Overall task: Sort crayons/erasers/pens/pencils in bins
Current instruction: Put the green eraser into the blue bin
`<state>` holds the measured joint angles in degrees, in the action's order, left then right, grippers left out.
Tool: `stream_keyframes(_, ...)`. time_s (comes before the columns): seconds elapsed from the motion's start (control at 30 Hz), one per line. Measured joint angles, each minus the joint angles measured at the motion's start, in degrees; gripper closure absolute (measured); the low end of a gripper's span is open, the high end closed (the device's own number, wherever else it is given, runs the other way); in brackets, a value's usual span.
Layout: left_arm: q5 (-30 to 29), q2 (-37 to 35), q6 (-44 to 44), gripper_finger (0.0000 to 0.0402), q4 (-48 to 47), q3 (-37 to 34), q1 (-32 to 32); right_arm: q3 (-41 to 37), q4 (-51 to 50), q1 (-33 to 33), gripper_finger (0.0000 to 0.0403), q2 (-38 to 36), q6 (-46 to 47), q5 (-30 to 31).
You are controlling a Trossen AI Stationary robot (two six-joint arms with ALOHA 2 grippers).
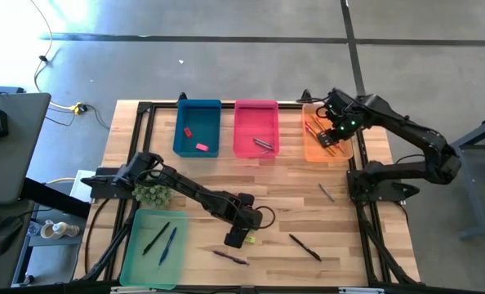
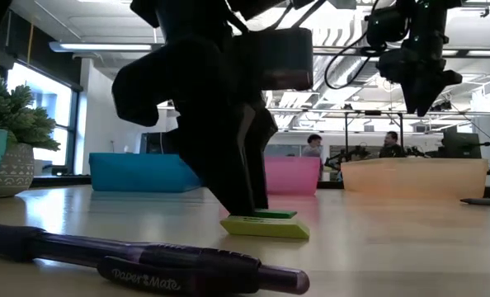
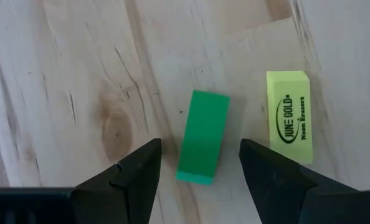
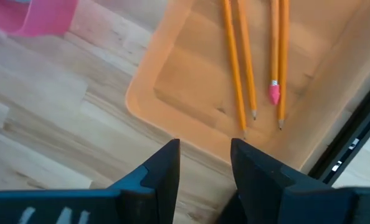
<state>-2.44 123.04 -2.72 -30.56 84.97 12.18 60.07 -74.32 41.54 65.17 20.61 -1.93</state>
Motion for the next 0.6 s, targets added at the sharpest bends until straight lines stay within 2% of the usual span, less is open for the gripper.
stream_keyframes(0.2, 0.5, 0.4, 0.0, 0.0217, 0.1, 0.1, -1.0, 0.0, 0.0, -4.3, 0.0269, 0.0, 0.0, 0.0)
stream_keyframes(0.6, 0.6, 0.6, 2.1, 0.0333, -0.7, 0.1, -1.5, 0.0, 0.0, -12.3, 0.0269, -0.5, 0.4, 1.1)
